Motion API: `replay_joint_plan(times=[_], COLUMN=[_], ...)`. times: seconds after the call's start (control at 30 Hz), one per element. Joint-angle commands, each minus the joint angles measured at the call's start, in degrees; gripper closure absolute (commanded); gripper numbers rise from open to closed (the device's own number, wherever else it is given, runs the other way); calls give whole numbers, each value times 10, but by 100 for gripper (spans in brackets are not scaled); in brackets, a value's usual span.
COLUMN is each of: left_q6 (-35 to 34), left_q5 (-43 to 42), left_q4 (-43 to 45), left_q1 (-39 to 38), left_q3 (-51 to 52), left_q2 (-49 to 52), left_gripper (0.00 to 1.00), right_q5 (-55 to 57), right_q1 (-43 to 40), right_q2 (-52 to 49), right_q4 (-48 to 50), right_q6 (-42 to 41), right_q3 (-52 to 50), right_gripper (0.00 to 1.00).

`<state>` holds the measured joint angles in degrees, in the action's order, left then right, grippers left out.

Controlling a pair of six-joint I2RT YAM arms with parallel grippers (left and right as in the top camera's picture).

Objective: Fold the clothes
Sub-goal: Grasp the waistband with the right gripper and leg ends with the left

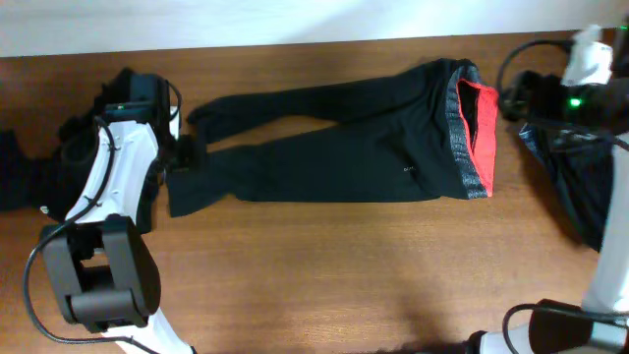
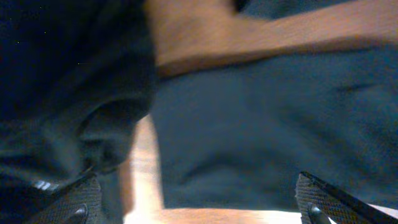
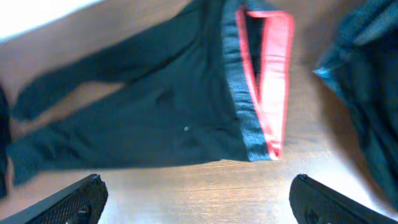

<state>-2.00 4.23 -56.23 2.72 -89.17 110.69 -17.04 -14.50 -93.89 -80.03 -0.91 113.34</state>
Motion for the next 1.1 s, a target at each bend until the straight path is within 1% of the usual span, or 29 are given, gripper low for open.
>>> replay_joint_plan(times=[0.0, 0.1, 0.23, 0.3, 0.37, 0.4, 0.53, 0.63, 0.7, 0.73, 0.77, 0.8, 0.83, 0.9, 0.97, 1.0, 1.03, 1.07], left_q6=[43, 69, 68, 67, 2, -1, 45, 105, 113, 106, 15, -75, -170, -316, -418, -459, -479, -481], left_q5=[-102, -146, -159, -172, -174, -176, -166, -152, -125, -112, -68, -39, -20, -26, -60, -79, -95, -108], left_q4=[0, 14, 44, 69, 109, 121, 168, 192, 202, 206, 210, 206, 199, 189, 192, 196, 197, 196], left_q1=[3, 3, 3, 3, -2, -5, -31, -53, -64, -68, -74, -75, -76, -76, -77, -78, -80, -80], left_q3=[-30, -33, -33, -33, -33, -33, -40, -58, -70, -74, -82, -82, -82, -82, -82, -82, -82, -82], left_q2=[-11, -11, -11, -11, -11, -11, -11, -11, -11, -11, -11, -11, -11, -10, -9, -9, -9, -9], left_gripper=[1, 1, 1, 1, 0, 1, 1, 1, 1, 1, 1, 1, 1, 1, 1, 1, 1, 1], right_q5=[10, 62, 104, 122, 150, 149, 145, 147, 153, 162, 185, 205, 238, 263, 263, 263, 263, 259], right_q1=[58, 105, 143, 154, 156, 156, 156, 156, 156, 156, 156, 156, 156, 156, 157, 158, 160, 160], right_q2=[-24, -47, -77, -94, -114, -119, -135, -143, -147, -149, -153, -153, -154, -154, -154, -154, -154, -154], right_q4=[9, 29, 64, 88, 120, 128, 164, 195, 215, 225, 244, 247, 246, 247, 260, 261, 261, 260], right_q6=[56, 56, 52, 37, -27, -33, -36, -33, -35, -53, -120, -165, -244, -349, -397, -424, -445, -453], right_q3=[1, 1, 1, 1, 1, 1, 1, 1, 1, 1, 1, 1, 1, 1, 1, 1, 1, 1], right_gripper=[1, 1, 1, 1, 1, 1, 1, 1, 2, 1, 1, 0, 1, 1, 1, 1, 1, 1])
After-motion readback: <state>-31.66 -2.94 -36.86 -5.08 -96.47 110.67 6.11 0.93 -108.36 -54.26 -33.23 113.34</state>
